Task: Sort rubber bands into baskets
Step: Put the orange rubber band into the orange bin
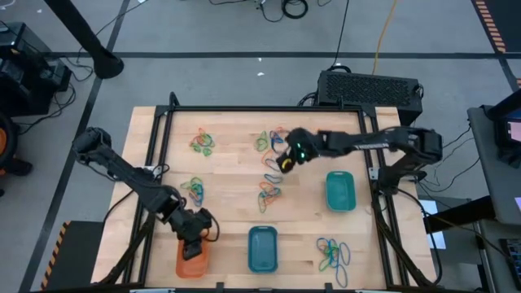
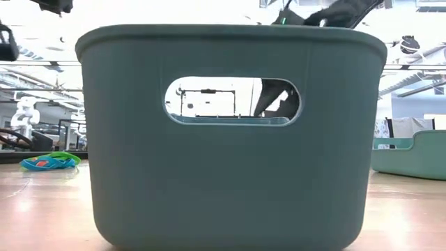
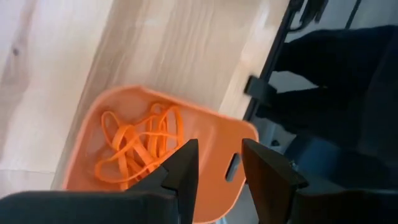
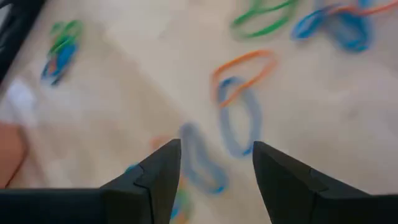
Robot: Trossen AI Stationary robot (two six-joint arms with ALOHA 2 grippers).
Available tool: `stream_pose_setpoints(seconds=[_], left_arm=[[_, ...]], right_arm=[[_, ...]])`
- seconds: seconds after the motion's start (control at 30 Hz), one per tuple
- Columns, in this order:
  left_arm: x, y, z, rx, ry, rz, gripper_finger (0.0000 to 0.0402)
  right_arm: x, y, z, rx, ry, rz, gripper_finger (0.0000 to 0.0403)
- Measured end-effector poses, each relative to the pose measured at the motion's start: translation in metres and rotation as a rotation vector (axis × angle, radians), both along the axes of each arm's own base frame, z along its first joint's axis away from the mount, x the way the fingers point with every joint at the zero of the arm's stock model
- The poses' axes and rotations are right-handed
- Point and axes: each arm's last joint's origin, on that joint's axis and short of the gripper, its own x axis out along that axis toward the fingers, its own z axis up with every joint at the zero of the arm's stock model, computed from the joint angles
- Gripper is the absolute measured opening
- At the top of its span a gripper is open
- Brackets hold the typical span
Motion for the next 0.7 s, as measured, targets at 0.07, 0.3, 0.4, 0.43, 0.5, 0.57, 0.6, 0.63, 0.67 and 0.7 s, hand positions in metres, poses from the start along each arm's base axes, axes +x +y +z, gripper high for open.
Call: stream_pose_setpoints(seconds=[0.07, 0.3, 0.4, 0.43, 0.5, 0.57, 0.6, 0.63, 0.67, 0.7], left_arm=[[0.002, 0.003, 0.003, 0.003, 0.005, 0.015, 0.0129], [-0.001, 0.003, 0.003, 0.012, 0.060, 0.051, 0.0129], [-0.005, 0.000, 0.004, 0.020, 0.049, 0.011, 0.0129], [-0.007, -0.001, 0.004, 0.024, 0.048, 0.000, 0.0129], [-0.011, 0.000, 0.006, 0.049, 0.035, -0.023, 0.0129], [-0.016, 0.001, 0.010, 0.094, -0.011, -0.021, 0.0129], [-0.019, 0.003, 0.013, 0.122, -0.036, -0.010, 0.0129], [-0.022, 0.005, 0.017, 0.149, -0.061, 0.001, 0.0129], [-0.025, 0.008, 0.020, 0.175, -0.087, 0.014, 0.0129], [-0.028, 0.011, 0.023, 0.206, -0.112, 0.028, 0.0129]], right_arm=[[0.002, -0.018, -0.006, 0.003, 0.016, -0.006, 0.0192], [0.027, -0.052, -0.028, 0.042, 0.075, -0.013, 0.0192], [0.042, -0.056, -0.034, 0.061, 0.081, -0.028, 0.0192], [0.046, -0.056, -0.035, 0.071, 0.078, -0.040, 0.0192], [0.053, -0.057, -0.037, 0.083, 0.081, -0.050, 0.0192], [0.059, -0.056, -0.039, 0.090, 0.087, -0.061, 0.0192], [0.061, -0.055, -0.040, 0.096, 0.095, -0.066, 0.0192], [0.063, -0.055, -0.042, 0.098, 0.103, -0.072, 0.0192], [0.064, -0.053, -0.045, 0.098, 0.119, -0.083, 0.0192], [0.066, -0.052, -0.048, 0.094, 0.132, -0.092, 0.0192]])
